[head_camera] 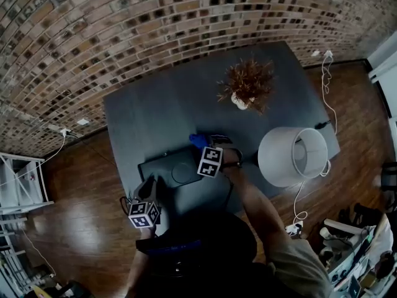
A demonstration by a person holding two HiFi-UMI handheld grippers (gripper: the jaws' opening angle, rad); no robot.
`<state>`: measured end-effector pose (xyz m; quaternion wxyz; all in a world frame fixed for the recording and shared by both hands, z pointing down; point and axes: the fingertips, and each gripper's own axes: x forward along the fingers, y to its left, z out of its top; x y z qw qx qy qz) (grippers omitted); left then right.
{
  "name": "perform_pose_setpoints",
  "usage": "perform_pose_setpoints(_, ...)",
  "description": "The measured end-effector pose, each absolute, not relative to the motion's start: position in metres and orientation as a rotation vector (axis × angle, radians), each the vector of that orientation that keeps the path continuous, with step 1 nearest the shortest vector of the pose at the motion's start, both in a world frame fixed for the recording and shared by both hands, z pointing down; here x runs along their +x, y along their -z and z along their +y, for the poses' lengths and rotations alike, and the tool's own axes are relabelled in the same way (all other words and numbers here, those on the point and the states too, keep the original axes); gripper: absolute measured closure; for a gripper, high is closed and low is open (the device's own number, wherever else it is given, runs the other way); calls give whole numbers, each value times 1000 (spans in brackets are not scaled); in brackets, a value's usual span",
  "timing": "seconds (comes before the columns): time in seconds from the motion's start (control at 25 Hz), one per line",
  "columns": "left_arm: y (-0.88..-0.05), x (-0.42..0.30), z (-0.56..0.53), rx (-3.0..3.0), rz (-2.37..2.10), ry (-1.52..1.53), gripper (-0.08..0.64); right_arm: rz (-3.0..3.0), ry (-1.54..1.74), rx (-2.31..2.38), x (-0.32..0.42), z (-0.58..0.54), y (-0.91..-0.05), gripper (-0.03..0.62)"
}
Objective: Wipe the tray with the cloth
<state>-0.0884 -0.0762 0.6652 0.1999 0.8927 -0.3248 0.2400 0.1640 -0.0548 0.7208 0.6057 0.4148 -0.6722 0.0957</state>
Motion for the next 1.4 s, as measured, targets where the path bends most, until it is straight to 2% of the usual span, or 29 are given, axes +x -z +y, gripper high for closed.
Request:
perform_pose_setpoints(0.2,-667,-84,-72,2495,-900,-679,488,-1632,-135,820,131,-55,-750,456)
perform_pose_setpoints(0.68,-664,-89,-63,2463,-857,-591,489,-1829,-426,392,42,136,-733,455)
perform_pose_setpoints(0.8,-657,-110,-42,2370,-810,-490,506,-1627,-319,511,97,101,-708,454)
perform_pose_setpoints(0.96,-672,-124,-23,2177,-712,-493,523,-1421,-61,853,164,-31,-660,454)
perform_pose_setpoints(1.0,-681,-121,-15,2124,-637,-531,557,-1429,-39,887,164,-60,-656,454)
perform_pose_setpoints(1.12,-703,-111,2,2003,-517,-582,558,-1420,17,710,148,-103,-679,455)
perform_pose_setpoints(1.24,-717,-109,-2,1946,-563,-527,538,-1380,63,346,131,-86,-721,459)
perform_pose_setpoints(1.4,-715,-111,-15,1968,-593,-493,540,-1433,2,282,128,-71,-727,463)
